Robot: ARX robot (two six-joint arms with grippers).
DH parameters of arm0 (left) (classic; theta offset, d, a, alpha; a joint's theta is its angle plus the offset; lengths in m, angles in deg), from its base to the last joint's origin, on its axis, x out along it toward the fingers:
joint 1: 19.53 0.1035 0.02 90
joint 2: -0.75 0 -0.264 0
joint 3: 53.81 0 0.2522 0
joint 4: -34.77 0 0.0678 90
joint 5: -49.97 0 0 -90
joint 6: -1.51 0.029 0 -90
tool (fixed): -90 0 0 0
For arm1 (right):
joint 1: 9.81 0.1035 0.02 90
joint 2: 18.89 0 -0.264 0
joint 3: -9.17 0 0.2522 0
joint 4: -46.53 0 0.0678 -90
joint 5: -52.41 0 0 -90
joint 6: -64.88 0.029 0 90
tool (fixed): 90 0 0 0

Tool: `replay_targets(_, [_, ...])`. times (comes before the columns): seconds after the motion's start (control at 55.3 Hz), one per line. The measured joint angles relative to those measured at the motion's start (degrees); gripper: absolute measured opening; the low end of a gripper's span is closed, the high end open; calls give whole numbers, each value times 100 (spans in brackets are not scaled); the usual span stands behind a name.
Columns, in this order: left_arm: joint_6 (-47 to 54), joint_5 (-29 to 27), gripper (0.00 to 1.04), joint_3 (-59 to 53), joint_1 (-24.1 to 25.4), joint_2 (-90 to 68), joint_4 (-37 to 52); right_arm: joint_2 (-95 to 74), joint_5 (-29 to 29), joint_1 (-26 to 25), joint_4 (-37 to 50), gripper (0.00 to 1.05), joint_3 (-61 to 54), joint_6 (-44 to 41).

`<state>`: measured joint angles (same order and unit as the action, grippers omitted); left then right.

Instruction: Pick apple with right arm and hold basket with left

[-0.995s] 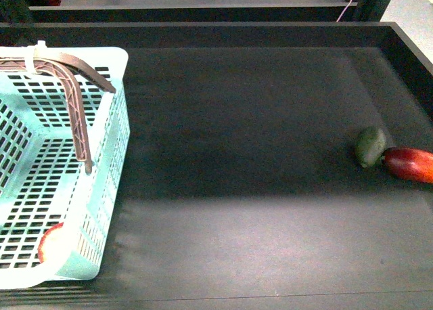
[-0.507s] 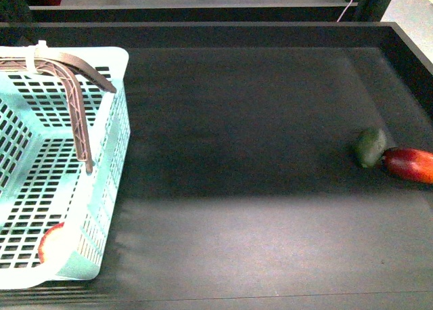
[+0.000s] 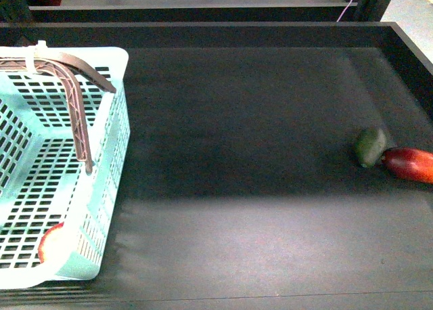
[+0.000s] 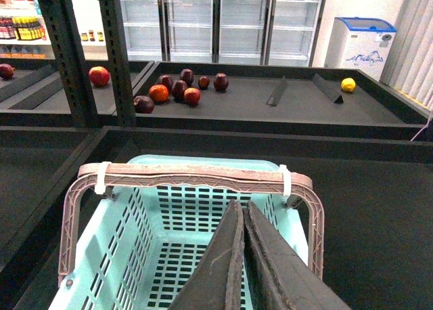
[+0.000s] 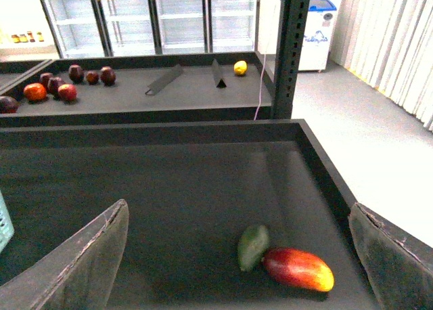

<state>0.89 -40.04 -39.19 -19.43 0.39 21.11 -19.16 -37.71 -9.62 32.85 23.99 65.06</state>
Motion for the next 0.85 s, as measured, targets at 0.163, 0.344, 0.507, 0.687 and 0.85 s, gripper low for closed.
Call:
replay_targets(0.163, [0, 0, 3, 0, 0, 0, 0, 0, 0, 0, 0, 96, 0, 0])
replay_targets(0.344, [0, 0, 31, 0, 0, 0, 0, 0, 0, 0, 0, 96, 0, 0])
replay_targets(0.507, [0, 0, 57, 0, 0, 0, 0, 0, 0, 0, 0, 96, 0, 0])
replay_targets(0.687, [0, 0, 89, 0, 0, 0, 0, 0, 0, 0, 0, 96, 0, -2])
replay_targets(0.85, [13, 0, 97, 0, 0, 0, 0, 0, 0, 0, 0, 96, 0, 0])
